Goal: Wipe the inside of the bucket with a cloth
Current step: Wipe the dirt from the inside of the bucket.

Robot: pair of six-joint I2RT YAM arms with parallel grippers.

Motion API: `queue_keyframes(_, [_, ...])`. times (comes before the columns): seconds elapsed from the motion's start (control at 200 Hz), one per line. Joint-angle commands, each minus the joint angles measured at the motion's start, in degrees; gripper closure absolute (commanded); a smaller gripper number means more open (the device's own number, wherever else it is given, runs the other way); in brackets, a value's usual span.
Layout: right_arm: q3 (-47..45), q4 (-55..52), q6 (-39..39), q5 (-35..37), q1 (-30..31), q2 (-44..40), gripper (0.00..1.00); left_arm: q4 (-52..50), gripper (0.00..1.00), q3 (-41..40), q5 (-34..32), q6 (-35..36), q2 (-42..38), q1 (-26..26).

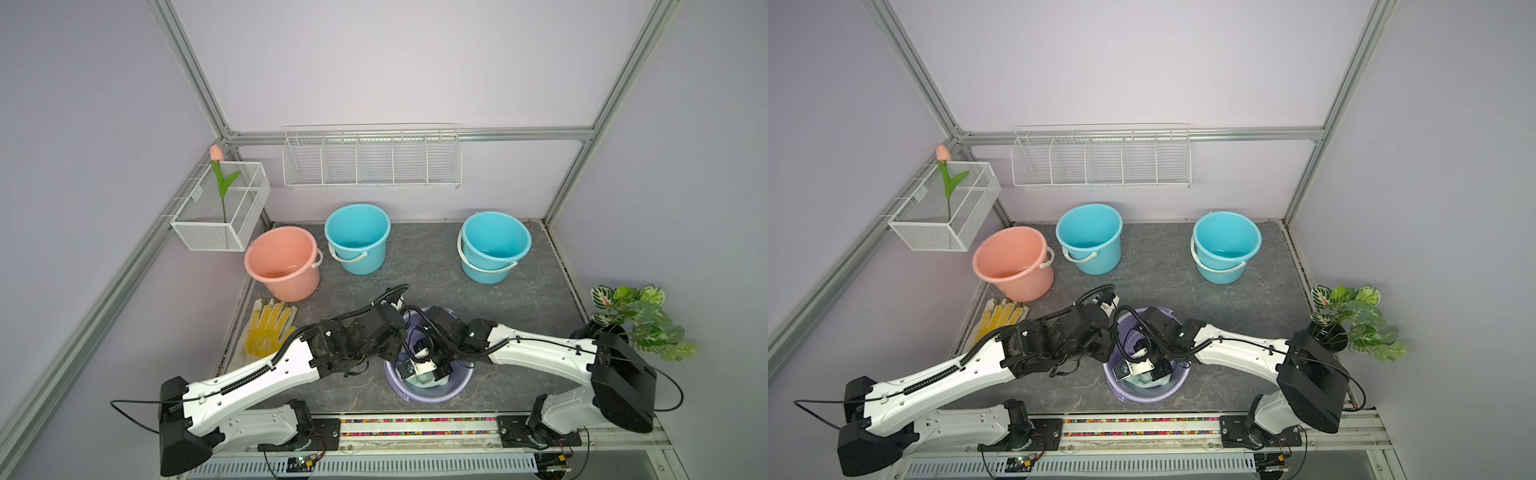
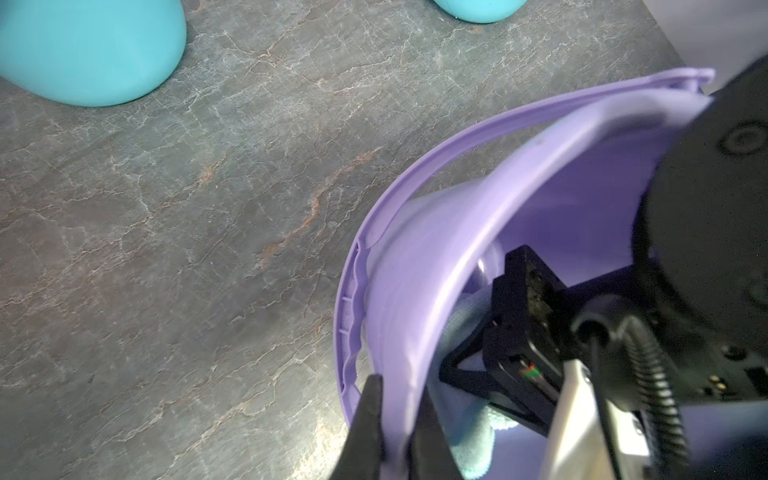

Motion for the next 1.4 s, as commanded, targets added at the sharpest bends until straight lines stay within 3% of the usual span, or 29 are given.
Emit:
queue_keyframes(0.0, [-3.2, 15.4, 6.0, 0.6, 0.7, 0.0, 0.93, 4.3, 1.0, 0.0, -1.1, -1.0, 0.2, -0.5])
queue_keyframes(0.37, [-9.2, 38.8, 4.6, 23.5, 5.5, 0.9, 0.93, 4.7, 1.0, 0.1, -1.1, -1.0, 0.4, -0.8])
queue_keyframes(0.7, [-9.0, 41.4, -8.4, 42.3, 8.0, 3.9, 0.93, 4.3, 1.0, 0.2, -1.3, -0.8, 0.4, -0.9])
queue_keyframes(0.9, [-8.0, 30.9, -17.2, 46.9, 8.0, 1.8, 0.93, 3.6, 1.0, 0.3, -1.6, -0.9, 0.2, -0.9])
queue_keyframes(1.025, [-5.4, 16.9, -20.5, 47.4, 8.1, -0.1, 0.93, 3.4, 1.0, 0.4, -1.8, -1.1, 0.1, -0.9])
queue_keyframes(1.135, [-1.4, 0.2, -20.5, 46.8, 8.2, -0.2, 0.93, 2.9, 1.0, 0.7, -2.2, -0.9, 0.3, -0.9])
queue_keyframes(1.395, [5.8, -22.9, -15.2, 40.2, 8.5, -0.9, 0.93, 2.4, 1.0, 1.3, -2.6, -0.7, 0.6, -0.9])
